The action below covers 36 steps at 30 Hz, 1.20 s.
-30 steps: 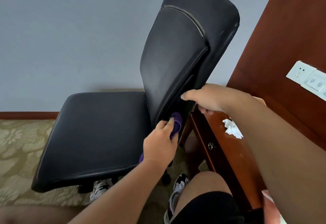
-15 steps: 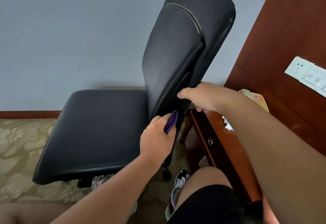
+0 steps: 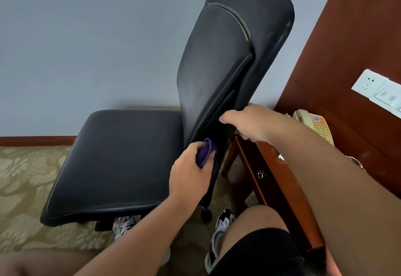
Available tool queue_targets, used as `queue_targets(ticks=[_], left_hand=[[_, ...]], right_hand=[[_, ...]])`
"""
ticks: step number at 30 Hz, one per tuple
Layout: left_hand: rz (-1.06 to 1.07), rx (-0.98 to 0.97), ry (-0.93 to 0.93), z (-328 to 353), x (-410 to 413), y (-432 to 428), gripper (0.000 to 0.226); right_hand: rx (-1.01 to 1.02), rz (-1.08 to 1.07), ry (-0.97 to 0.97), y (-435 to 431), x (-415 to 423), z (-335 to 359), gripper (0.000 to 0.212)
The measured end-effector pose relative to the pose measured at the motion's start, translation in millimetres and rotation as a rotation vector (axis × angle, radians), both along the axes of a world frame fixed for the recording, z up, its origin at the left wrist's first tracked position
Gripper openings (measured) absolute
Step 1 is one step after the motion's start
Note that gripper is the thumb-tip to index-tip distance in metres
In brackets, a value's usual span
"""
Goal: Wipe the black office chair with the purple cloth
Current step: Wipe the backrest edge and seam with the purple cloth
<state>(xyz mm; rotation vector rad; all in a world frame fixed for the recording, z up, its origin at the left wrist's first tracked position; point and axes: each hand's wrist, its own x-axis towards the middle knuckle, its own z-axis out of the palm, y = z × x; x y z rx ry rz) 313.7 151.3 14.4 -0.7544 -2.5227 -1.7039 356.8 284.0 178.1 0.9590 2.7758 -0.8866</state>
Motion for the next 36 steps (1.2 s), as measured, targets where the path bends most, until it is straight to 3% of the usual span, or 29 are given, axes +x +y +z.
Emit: queue_targets(ticks=[4, 8, 15, 18, 22, 26, 30, 36], left_hand=[[-0.034, -0.119, 0.133, 1.0, -4.2, 0.7, 0.018], [-0.068, -0.297, 0.151, -10.6, -9.6, -8.4, 0.027], [0.039, -0.092, 0.127, 11.4, -20.9, -28.0, 0.015], [0.018, -0.220, 0.158, 11.6, -28.0, -31.7, 0.007], [0.010, -0.443, 0.090, -9.5, -26.3, -37.6, 0.013], [0.064, -0.269, -0.047, -9.7, -18.4, -39.5, 0.016], [0.097, -0.129, 0.027, 17.5, -21.9, -32.2, 0.020], [0.071, -0.343, 0.080, 8.9, -28.6, -33.0, 0.029]], right_hand=[[0.006, -0.019, 0.005, 0.3, 1.2, -1.7, 0.047], [-0.002, -0.026, 0.016, -0.3, 1.3, -2.3, 0.047], [-0.012, -0.022, 0.039, -3.2, 1.9, -2.3, 0.044], [-0.006, -0.020, 0.032, -5.9, 2.1, -2.3, 0.043], [-0.008, -0.028, 0.032, -6.6, 2.9, -2.8, 0.044], [-0.020, -0.031, 0.042, -5.7, 2.7, -3.6, 0.042], [-0.018, -0.022, 0.053, -6.5, 3.1, -3.7, 0.042], [-0.038, -0.016, 0.058, -6.1, 2.7, -5.2, 0.041]])
